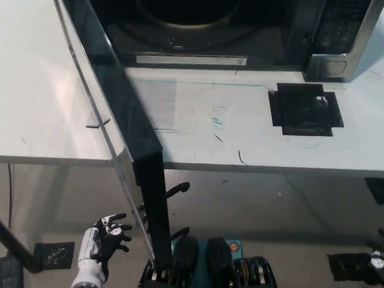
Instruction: A microwave is kept infront of the robot with its door slightly ajar. The robot uses its right hand to push the door towards the left to open it.
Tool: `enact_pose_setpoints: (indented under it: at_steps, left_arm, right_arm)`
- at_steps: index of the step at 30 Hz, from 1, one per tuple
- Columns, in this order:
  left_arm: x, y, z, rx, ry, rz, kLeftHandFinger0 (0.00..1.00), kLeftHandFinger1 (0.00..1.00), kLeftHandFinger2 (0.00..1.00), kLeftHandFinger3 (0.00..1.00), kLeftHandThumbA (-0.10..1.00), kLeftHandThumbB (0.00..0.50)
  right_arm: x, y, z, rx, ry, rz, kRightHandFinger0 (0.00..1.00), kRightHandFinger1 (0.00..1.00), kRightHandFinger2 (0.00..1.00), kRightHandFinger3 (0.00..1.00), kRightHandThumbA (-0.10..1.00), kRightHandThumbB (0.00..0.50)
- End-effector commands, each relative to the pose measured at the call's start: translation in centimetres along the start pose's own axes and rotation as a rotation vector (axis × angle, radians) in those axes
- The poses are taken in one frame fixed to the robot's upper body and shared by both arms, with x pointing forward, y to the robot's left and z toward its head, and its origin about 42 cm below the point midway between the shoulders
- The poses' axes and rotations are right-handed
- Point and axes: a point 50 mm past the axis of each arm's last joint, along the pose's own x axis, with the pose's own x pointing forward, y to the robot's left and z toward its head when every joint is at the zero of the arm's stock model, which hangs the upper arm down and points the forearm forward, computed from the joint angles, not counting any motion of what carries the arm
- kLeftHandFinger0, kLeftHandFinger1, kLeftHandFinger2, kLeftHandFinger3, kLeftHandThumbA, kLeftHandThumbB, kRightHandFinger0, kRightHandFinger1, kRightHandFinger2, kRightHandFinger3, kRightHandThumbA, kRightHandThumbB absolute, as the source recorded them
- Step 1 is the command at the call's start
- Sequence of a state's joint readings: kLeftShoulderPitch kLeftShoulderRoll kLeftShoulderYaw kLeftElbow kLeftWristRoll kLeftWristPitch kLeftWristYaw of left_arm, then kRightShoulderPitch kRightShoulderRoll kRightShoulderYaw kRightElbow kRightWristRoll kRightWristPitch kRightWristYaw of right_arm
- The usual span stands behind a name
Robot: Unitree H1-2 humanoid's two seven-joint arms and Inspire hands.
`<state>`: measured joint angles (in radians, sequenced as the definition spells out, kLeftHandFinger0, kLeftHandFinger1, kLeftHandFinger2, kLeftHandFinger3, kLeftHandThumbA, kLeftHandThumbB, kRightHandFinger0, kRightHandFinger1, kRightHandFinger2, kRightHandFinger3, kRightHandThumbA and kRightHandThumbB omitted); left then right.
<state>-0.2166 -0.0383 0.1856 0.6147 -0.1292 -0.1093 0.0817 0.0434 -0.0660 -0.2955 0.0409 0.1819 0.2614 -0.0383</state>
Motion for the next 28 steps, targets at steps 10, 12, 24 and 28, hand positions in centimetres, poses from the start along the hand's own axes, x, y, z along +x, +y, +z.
enact_pose_setpoints:
  at_steps: [10, 12, 24, 28]
  left_arm:
    - [1.1, -0.8, 2.0, -0.023, -0.068, -0.006, 0.29, 0.34, 0.40, 0.50, -0.10, 0.202]
    - [1.2, -0.8, 2.0, -0.015, -0.073, -0.007, 0.29, 0.34, 0.40, 0.50, -0.10, 0.196]
    - [1.2, -0.9, 2.1, -0.021, -0.069, -0.010, 0.31, 0.34, 0.40, 0.49, -0.10, 0.185]
    - [1.6, -1.0, 2.4, -0.017, -0.077, -0.008, 0.28, 0.32, 0.39, 0.50, -0.10, 0.179]
  right_arm:
    - [0.9, 1.3, -1.1, 0.027, -0.078, -0.045, 0.32, 0.46, 0.56, 0.78, 0.39, 0.237]
    - [0.9, 1.5, -1.0, 0.036, -0.075, -0.047, 0.32, 0.46, 0.56, 0.78, 0.39, 0.246]
    - [0.8, 1.9, -0.6, 0.031, -0.085, -0.040, 0.31, 0.45, 0.55, 0.77, 0.41, 0.264]
    - [1.0, 2.1, -0.2, 0.038, -0.096, -0.036, 0.29, 0.44, 0.55, 0.77, 0.41, 0.259]
